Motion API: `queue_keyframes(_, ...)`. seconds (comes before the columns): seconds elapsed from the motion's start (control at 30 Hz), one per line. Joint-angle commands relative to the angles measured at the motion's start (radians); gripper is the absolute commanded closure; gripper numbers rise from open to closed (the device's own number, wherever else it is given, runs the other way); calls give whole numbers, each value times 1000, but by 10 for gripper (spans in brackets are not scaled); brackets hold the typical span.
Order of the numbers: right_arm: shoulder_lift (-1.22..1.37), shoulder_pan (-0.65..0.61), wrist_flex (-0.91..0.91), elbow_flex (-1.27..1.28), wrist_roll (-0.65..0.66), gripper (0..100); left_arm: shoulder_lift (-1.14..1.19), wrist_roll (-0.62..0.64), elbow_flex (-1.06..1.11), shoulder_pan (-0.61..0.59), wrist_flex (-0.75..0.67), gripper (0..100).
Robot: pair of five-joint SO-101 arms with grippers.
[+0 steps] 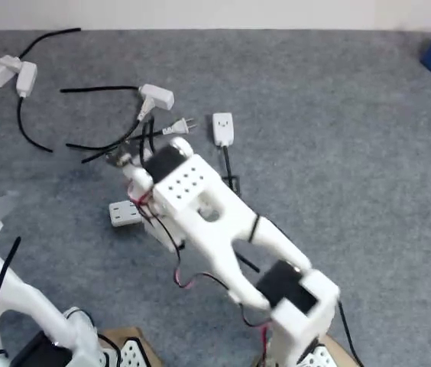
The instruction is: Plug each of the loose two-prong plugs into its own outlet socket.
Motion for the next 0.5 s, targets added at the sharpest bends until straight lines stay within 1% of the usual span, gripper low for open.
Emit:
queue_keyframes(0.0,-180,-54,-71,170,43,663,-10,-8,-30,2,55,572)
queue_keyframes(0.07,-259,-53,-137,309,80,663,-10,-15,-54,2,98,571)
queue_keyframes(0.2,-452,-8,-269,558,132,663,-10,-106,-93,2,183,571)
queue_keyframes(0.33,-647,-5,-374,727,144,663,-10,-114,-85,1,189,571)
queue_keyframes(0.47,-734,-7,-578,828,141,663,-10,-115,-61,4,187,571)
